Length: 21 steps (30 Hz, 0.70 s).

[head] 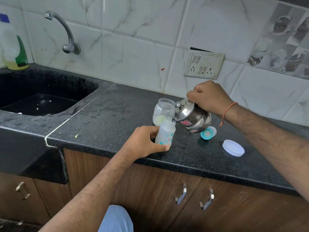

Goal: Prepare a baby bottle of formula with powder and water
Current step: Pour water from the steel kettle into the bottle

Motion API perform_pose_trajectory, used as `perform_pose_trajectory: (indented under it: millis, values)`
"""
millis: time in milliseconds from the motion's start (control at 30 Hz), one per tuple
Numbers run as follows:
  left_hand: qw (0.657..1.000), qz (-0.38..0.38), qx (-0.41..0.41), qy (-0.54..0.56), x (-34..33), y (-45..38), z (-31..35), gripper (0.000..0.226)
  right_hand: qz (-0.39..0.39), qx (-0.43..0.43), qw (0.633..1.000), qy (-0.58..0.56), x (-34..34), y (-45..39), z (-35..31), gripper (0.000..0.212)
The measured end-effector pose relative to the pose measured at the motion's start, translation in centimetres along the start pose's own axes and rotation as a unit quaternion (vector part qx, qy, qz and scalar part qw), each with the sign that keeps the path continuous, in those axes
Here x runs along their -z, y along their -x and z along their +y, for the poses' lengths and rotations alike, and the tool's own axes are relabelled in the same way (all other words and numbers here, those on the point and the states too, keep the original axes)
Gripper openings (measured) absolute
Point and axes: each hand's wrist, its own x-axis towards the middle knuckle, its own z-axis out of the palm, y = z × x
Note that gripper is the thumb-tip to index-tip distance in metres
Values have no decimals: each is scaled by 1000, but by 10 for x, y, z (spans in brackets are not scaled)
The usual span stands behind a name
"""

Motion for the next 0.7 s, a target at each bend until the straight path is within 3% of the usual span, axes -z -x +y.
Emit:
perform_pose_trajectory:
  millis: [267,400,500,600,700]
  values:
    - [1000,-3,1,8,0,-1,0,58,22,-99,976,-193,-19,10,29,44]
    - [1000,-3,3,1,0,-1,-1,61,26,-131,953,-271,-26,19,42,29]
    - [1000,-5,1,3,0,0,-1,60,39,-174,918,-354,-33,27,46,19]
    - [1000,-4,-1,1,1,0,0,59,55,-230,872,-428,-42,34,53,29]
    - [1000,-3,-2,0,1,0,0,58,87,-273,820,-495,-54,39,63,26]
